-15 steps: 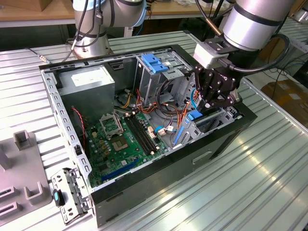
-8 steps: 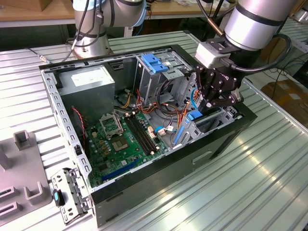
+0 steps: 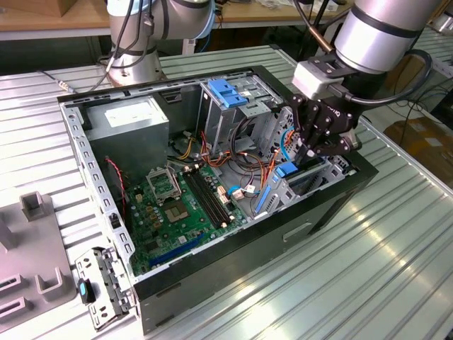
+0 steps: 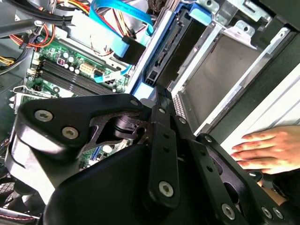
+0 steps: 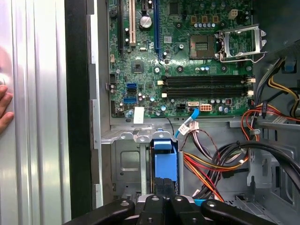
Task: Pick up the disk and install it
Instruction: 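Insert the first disk wire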
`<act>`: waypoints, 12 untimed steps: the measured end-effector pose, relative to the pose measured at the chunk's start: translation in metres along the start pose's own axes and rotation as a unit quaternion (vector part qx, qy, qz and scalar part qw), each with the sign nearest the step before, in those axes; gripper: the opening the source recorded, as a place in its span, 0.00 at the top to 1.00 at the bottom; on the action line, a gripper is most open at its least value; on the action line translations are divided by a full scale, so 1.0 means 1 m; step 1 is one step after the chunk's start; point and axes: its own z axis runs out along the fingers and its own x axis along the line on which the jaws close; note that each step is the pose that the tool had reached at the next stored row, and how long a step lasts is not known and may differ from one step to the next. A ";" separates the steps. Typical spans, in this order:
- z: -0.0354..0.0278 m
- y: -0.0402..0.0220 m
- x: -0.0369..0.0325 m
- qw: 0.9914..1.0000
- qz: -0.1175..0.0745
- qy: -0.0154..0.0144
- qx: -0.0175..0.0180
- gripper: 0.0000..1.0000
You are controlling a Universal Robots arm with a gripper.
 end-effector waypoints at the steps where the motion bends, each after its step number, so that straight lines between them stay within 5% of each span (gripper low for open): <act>1: 0.0000 0.0000 0.0000 1.000 0.000 0.000 0.000 0.89; 8: 0.0000 -0.0004 0.0000 1.000 -0.002 0.000 0.000 0.89; 12: 0.0000 -0.0006 0.0000 1.000 -0.020 0.000 0.000 0.89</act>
